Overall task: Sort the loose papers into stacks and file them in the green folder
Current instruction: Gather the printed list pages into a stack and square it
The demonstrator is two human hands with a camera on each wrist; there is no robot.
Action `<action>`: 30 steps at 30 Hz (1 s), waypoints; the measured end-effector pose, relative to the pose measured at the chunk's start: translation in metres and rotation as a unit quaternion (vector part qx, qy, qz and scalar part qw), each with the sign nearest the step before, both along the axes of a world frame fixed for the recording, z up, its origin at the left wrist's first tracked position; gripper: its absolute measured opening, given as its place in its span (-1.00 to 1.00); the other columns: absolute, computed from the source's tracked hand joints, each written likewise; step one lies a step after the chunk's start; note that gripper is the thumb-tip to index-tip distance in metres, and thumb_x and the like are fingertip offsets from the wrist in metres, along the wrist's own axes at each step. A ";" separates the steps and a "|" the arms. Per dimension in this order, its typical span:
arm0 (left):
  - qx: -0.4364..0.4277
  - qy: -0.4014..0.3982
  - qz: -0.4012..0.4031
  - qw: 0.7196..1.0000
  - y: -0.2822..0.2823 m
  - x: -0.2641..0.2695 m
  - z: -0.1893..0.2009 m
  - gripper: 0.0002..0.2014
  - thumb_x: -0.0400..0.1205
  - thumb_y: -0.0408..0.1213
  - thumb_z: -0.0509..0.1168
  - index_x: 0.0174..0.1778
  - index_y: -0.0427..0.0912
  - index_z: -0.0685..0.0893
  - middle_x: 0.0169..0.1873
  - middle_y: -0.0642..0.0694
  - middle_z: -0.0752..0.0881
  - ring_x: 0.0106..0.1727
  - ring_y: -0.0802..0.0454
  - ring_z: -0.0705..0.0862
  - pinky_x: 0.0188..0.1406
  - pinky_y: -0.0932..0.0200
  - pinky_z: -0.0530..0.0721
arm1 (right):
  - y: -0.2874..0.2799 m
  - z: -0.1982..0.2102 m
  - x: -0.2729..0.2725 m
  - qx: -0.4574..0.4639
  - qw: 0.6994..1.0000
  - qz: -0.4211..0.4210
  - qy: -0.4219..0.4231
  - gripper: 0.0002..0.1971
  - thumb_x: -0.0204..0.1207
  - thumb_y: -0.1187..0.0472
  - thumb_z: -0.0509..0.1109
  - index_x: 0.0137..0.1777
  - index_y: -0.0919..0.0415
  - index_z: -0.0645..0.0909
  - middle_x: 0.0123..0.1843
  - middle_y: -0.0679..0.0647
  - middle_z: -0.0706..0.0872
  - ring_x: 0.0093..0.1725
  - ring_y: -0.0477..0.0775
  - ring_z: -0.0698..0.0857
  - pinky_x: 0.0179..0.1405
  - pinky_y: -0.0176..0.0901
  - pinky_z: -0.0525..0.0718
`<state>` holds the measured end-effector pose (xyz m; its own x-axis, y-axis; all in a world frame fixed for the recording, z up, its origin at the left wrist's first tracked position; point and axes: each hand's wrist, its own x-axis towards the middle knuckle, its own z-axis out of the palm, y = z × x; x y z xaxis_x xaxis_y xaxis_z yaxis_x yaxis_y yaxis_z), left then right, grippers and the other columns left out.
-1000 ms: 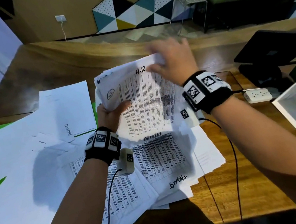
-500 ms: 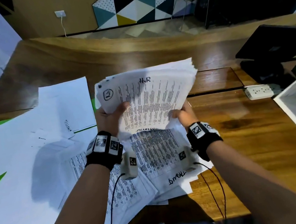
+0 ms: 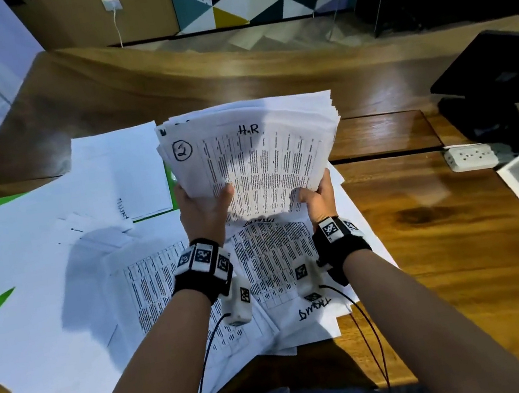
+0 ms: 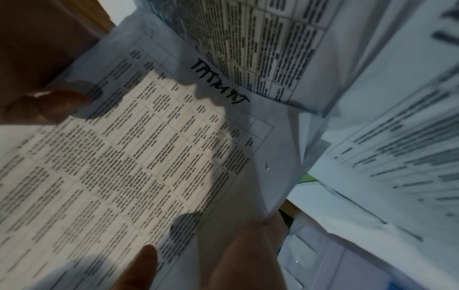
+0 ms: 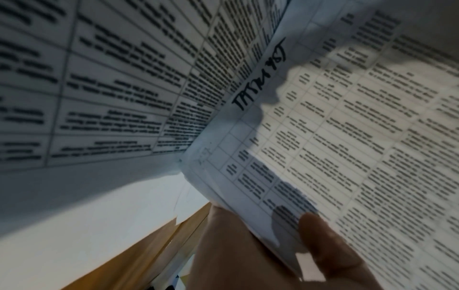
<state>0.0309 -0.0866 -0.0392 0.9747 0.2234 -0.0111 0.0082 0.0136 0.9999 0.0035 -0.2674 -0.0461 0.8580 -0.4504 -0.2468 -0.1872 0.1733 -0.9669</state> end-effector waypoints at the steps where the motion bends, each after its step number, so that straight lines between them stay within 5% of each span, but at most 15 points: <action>1: 0.013 0.004 0.004 1.000 -0.001 0.000 0.001 -0.12 0.19 0.04 0.48 0.37 -0.32 0.36 0.04 -0.04 0.64 -0.04 0.23 0.68 -0.17 0.47 0.71 | -0.001 -0.004 0.002 -0.005 1.000 -0.002 0.003 -0.44 0.30 0.56 0.21 0.24 0.06 0.36 -0.02 -0.09 0.63 -0.01 0.02 0.59 -0.20 -0.26 0.58; 5: 0.033 0.040 0.024 0.998 -0.003 0.002 -0.003 -0.40 0.32 -0.16 0.47 0.20 -0.41 0.52 -0.17 0.00 0.67 -0.21 0.24 0.65 -0.36 0.51 0.63 | -0.003 -0.011 0.007 -0.011 0.999 0.015 0.034 -0.55 0.49 0.62 0.16 0.33 0.28 0.48 0.00 0.09 0.62 -0.10 0.00 0.60 -0.38 -0.43 0.65; 7: 0.081 0.067 0.030 0.994 -0.003 0.004 0.000 -0.75 0.46 -0.37 0.45 -0.02 -0.34 0.57 -0.30 -0.01 0.65 -0.31 0.11 0.62 -0.31 0.29 0.61 | -0.005 -0.011 0.009 -0.041 0.998 0.027 0.040 -0.63 0.56 0.54 0.20 0.35 0.40 0.52 0.06 0.15 0.63 -0.03 0.07 0.60 -0.08 -0.26 0.63; 10: 0.135 0.065 0.004 0.989 0.002 0.012 0.011 -0.78 0.50 -0.33 0.46 -0.02 -0.28 0.61 -0.18 -0.14 0.67 -0.18 -0.02 0.59 -0.23 0.23 0.54 | -0.011 -0.005 0.018 -0.096 0.993 0.051 0.039 -0.66 0.61 0.46 0.20 0.37 0.33 0.53 0.11 0.15 0.66 0.04 0.06 0.60 0.07 -0.10 0.58; 13: 0.105 0.106 -0.046 0.988 0.014 0.026 0.023 -0.54 0.46 -0.33 0.51 0.24 -0.38 0.61 0.06 -0.20 0.73 0.02 -0.08 0.68 0.07 0.10 0.64 | -0.017 -0.001 0.032 -0.149 0.984 0.082 0.051 -0.67 0.54 0.45 0.20 0.23 0.23 0.62 -0.08 0.19 0.75 -0.23 0.03 0.69 -0.24 -0.14 0.68; 16: 0.048 0.156 -0.103 0.981 0.035 0.027 0.021 -0.55 0.34 -0.44 0.55 0.16 -0.31 0.67 -0.07 -0.19 0.81 -0.08 -0.08 0.76 0.17 -0.16 0.69 | -0.014 -0.001 0.033 -0.160 0.976 0.112 0.091 -0.69 0.46 0.50 0.19 -0.31 0.09 0.60 -0.54 -0.01 0.58 -0.63 -0.13 0.48 -0.59 -0.34 0.39; 18: 0.046 0.190 -0.126 0.973 0.049 0.018 0.013 -0.54 0.35 -0.50 0.50 0.19 -0.31 0.67 -0.16 -0.08 0.82 -0.15 -0.05 0.77 0.12 -0.13 0.72 | -0.007 -0.006 0.026 -0.192 0.962 0.150 0.122 -0.70 0.47 0.48 0.22 -0.39 0.11 0.53 -0.50 0.04 0.55 -0.53 0.01 0.49 -0.50 -0.25 0.44; 20: 0.082 0.232 -0.118 0.962 0.063 0.006 0.002 -0.52 0.39 -0.52 0.47 0.26 -0.37 0.62 0.00 -0.25 0.78 -0.04 -0.14 0.74 0.16 -0.14 0.69 | -0.002 -0.011 0.014 -0.215 0.942 0.208 0.150 -0.93 0.49 0.39 0.33 -0.12 0.28 0.65 -0.26 0.15 0.66 -0.26 0.11 0.63 -0.23 -0.05 0.62; 23: 0.146 0.278 -0.099 0.944 0.082 -0.012 -0.015 -0.43 0.28 -0.47 0.47 0.25 -0.39 0.60 0.20 -0.41 0.69 0.18 -0.30 0.69 0.27 -0.27 0.61 | -0.006 -0.027 0.001 -0.298 0.882 0.278 0.234 -0.72 0.46 0.26 0.42 0.16 0.27 0.65 0.11 0.23 0.71 0.13 0.19 0.69 0.11 -0.07 0.62; 25: 0.203 0.304 -0.085 0.927 0.091 -0.024 -0.022 -0.46 0.35 -0.50 0.47 0.28 -0.45 0.58 0.20 -0.42 0.67 0.23 -0.33 0.66 0.21 -0.13 0.61 | -0.016 -0.033 -0.006 -0.352 0.848 0.228 0.325 -0.52 0.46 0.21 0.42 0.40 0.23 0.50 0.41 0.22 0.54 0.38 0.25 0.55 0.34 0.00 0.55; 28: 0.258 0.333 -0.057 0.905 0.102 -0.036 -0.033 -0.73 0.52 -0.61 0.32 0.14 -0.43 0.59 -0.02 -0.35 0.62 0.09 -0.25 0.63 0.01 0.04 0.53 | -0.033 -0.035 -0.021 -0.391 0.802 0.131 0.433 -0.18 0.43 0.09 0.49 0.59 0.26 0.13 0.57 0.31 0.21 0.57 0.35 0.24 0.50 0.18 0.36; 30: 0.257 0.341 -0.051 0.903 0.104 -0.040 -0.037 -0.75 0.53 -0.65 0.28 0.09 -0.36 0.55 -0.07 -0.28 0.55 -0.02 -0.12 0.54 0.02 0.02 0.54 | -0.039 -0.038 -0.030 -0.386 0.789 0.133 0.459 0.00 0.36 -0.01 0.56 0.61 0.31 0.01 0.59 0.34 0.18 0.58 0.37 0.22 0.51 0.19 0.35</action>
